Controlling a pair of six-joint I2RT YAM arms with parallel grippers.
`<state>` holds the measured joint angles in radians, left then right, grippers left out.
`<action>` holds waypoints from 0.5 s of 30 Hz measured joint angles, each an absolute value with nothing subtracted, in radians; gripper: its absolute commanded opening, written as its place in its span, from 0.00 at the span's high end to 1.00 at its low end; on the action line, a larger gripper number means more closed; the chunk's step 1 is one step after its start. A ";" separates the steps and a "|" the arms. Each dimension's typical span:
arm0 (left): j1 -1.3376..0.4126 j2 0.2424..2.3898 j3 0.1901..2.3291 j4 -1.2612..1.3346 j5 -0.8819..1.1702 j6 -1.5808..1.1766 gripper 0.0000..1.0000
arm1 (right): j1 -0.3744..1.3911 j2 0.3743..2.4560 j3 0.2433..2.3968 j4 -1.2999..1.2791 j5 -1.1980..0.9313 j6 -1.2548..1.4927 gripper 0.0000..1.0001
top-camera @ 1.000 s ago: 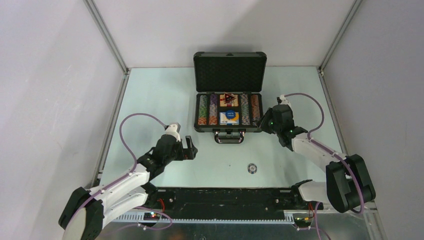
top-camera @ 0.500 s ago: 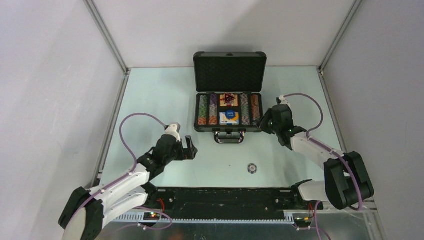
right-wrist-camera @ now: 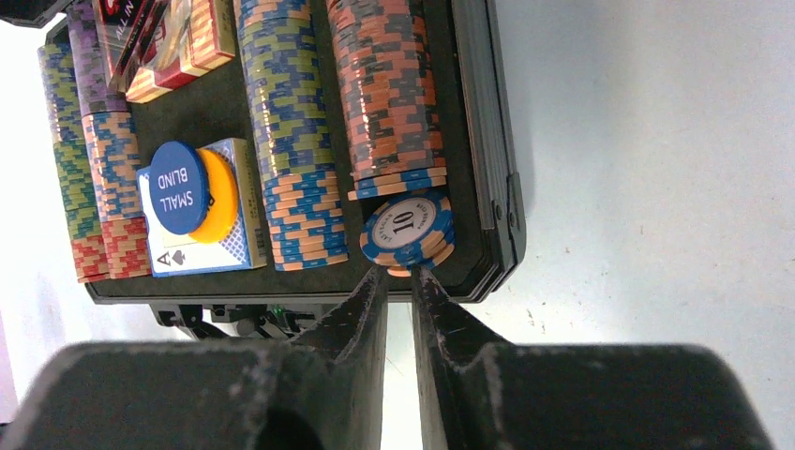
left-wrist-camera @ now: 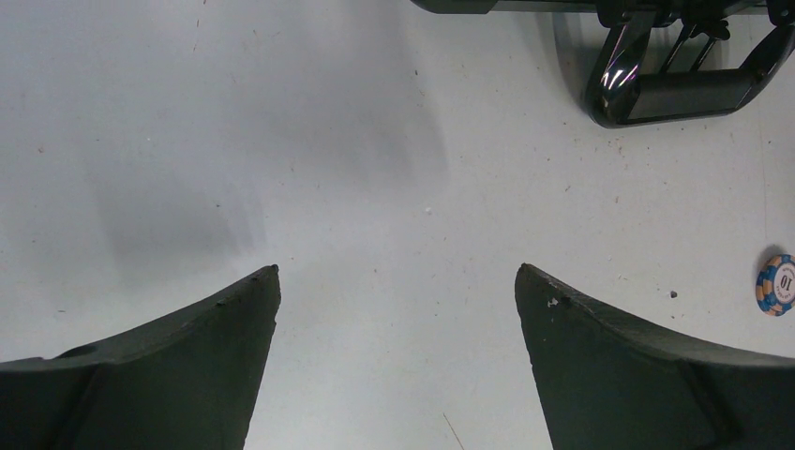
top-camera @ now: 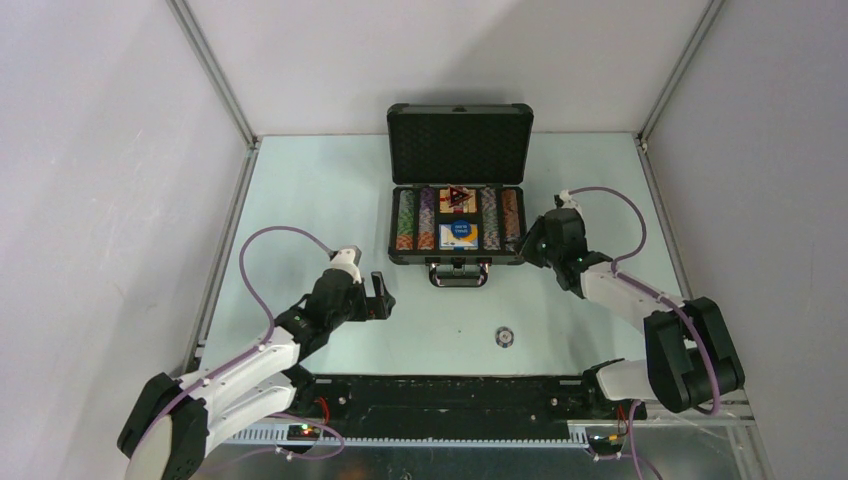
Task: Pack up texas hold em set
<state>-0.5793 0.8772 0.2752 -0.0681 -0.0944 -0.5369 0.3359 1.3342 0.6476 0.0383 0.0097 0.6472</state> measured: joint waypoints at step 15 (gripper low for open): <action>-0.579 0.884 0.277 -0.062 -0.094 -0.530 0.00 | 0.333 1.369 0.669 0.029 -0.006 0.626 0.80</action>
<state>-0.5793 0.8837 0.2771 -0.0620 -0.0944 -0.5301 0.3328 1.3693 0.6685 0.0288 -0.0059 0.6258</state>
